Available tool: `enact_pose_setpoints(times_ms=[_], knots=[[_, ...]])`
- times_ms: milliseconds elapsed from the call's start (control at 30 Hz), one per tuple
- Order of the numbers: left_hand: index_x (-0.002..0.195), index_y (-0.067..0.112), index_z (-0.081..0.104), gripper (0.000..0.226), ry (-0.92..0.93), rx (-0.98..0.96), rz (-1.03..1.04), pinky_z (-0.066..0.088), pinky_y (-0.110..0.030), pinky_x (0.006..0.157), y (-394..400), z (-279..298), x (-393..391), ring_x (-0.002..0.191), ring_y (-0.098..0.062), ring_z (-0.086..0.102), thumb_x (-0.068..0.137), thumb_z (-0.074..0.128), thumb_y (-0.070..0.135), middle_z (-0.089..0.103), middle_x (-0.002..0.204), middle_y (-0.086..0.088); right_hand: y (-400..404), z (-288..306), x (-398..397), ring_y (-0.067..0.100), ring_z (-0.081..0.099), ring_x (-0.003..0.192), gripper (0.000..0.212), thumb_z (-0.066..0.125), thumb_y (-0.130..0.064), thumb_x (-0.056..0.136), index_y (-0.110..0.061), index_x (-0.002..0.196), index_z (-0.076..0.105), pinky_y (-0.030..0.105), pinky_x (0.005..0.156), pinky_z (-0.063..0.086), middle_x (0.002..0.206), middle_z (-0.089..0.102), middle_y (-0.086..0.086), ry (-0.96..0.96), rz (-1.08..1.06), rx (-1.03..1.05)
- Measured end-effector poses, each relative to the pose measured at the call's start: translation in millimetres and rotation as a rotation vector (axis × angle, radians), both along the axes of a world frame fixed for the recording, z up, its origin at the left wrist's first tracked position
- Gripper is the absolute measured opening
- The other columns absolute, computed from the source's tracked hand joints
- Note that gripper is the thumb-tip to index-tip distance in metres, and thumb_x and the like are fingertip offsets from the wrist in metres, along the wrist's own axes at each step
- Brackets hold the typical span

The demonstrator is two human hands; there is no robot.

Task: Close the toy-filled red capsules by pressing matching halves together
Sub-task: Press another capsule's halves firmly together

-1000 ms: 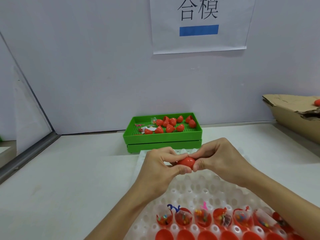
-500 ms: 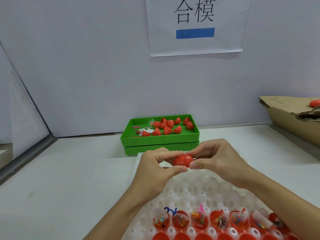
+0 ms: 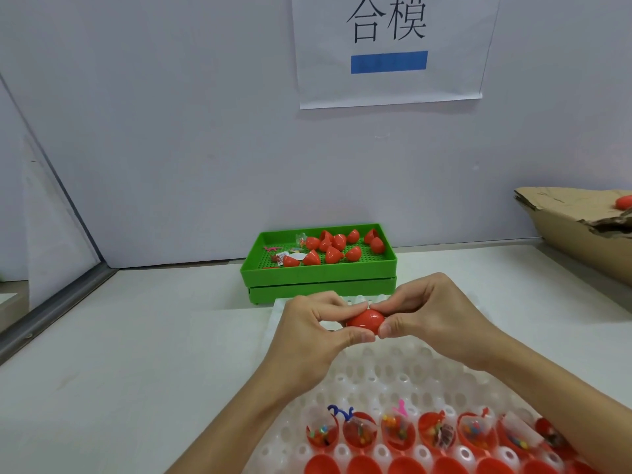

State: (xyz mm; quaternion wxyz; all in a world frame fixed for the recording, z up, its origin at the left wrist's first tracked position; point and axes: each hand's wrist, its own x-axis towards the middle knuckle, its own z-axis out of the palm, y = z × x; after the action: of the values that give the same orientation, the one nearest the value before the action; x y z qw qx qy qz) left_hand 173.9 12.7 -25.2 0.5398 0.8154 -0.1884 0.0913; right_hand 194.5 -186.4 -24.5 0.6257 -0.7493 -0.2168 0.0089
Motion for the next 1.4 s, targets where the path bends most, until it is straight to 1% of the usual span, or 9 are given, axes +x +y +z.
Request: enact_pose_setpoints(times_ms=[133,267,433,567,700,767,900,1067,1400], knots=[[0.1,0.021,0.079,0.032,-0.02,0.023,0.0,0.048,-0.014,0.072,-0.1,-0.9,0.4,0.078,-0.001,0.063,0.069,0.087,0.019,0.071,0.081,0.012,0.2,-1.6,1.1,0.023,0.077,0.078,0.016,0.085,-0.002,0.067,-0.008,0.081,0.081,0.02,0.071,0.058,0.079,0.078,0.01,-0.003,0.015,0.001],[0.1,0.02,0.08,0.031,-0.046,0.059,0.001,0.049,-0.016,0.075,-0.7,-2.6,1.0,0.08,-0.007,0.065,0.07,0.087,0.019,0.072,0.081,0.008,0.5,-2.3,1.2,0.022,0.076,0.076,0.015,0.084,0.002,0.069,-0.008,0.08,0.081,0.02,0.07,0.058,0.077,0.078,0.009,-0.025,0.014,-0.024],[0.104,0.023,0.079,0.032,-0.048,0.053,0.015,0.058,-0.031,0.075,-1.7,-4.7,0.8,0.085,-0.01,0.066,0.073,0.086,0.017,0.072,0.086,0.007,0.4,-2.8,2.5,0.024,0.077,0.08,0.018,0.085,0.002,0.068,-0.011,0.08,0.08,0.023,0.073,0.059,0.081,0.078,0.01,-0.007,0.015,-0.008],[0.105,0.024,0.078,0.033,-0.021,-0.03,-0.017,0.059,-0.025,0.074,1.3,-3.8,1.8,0.09,-0.008,0.068,0.077,0.083,0.009,0.074,0.094,0.009,-0.4,-0.5,3.6,0.024,0.076,0.087,0.024,0.085,-0.002,0.069,-0.018,0.087,0.08,0.022,0.076,0.058,0.091,0.079,0.008,0.037,0.029,0.04],[0.108,0.016,0.077,0.034,0.015,-0.092,-0.023,0.057,-0.02,0.078,3.1,-5.1,3.9,0.094,-0.009,0.068,0.078,0.08,0.0,0.075,0.098,0.007,-3.5,-1.0,5.5,0.026,0.076,0.092,0.022,0.074,-0.002,0.085,-0.013,0.103,0.078,0.026,0.078,0.059,0.098,0.078,0.009,0.073,0.043,0.063],[0.11,0.016,0.075,0.037,0.013,-0.101,-0.026,0.057,-0.021,0.08,2.8,-4.9,4.2,0.097,-0.008,0.068,0.077,0.081,-0.001,0.074,0.099,0.005,-3.7,-1.2,6.1,0.025,0.076,0.091,0.022,0.071,0.0,0.087,-0.013,0.104,0.077,0.025,0.077,0.058,0.098,0.078,0.008,0.088,0.027,0.068],[0.107,0.018,0.076,0.036,0.011,-0.088,-0.04,0.057,-0.021,0.08,3.2,-4.6,5.9,0.098,-0.008,0.067,0.075,0.083,0.002,0.074,0.099,0.006,-3.4,-1.7,6.6,0.023,0.075,0.09,0.02,0.076,-0.002,0.083,-0.016,0.097,0.081,0.025,0.077,0.058,0.095,0.078,0.008,0.085,0.025,0.026],[0.102,0.019,0.076,0.035,0.011,-0.089,-0.042,0.058,-0.022,0.079,2.8,-5.4,6.3,0.095,-0.009,0.068,0.072,0.085,0.003,0.074,0.096,0.006,-3.5,-0.5,5.7,0.023,0.075,0.09,0.022,0.079,-0.019,0.072,-0.022,0.093,0.082,0.027,0.078,0.058,0.093,0.079,0.007,0.082,0.013,0.031],[0.103,0.017,0.072,0.041,0.019,-0.122,-0.065,0.059,-0.026,0.079,1.9,-6.1,5.1,0.096,-0.012,0.067,0.07,0.085,-0.003,0.071,0.096,0.0,-1.5,3.4,1.7,0.025,0.076,0.086,0.029,0.083,-0.022,0.069,-0.027,0.098,0.079,0.026,0.073,0.058,0.099,0.078,0.004,0.074,0.041,0.05]])
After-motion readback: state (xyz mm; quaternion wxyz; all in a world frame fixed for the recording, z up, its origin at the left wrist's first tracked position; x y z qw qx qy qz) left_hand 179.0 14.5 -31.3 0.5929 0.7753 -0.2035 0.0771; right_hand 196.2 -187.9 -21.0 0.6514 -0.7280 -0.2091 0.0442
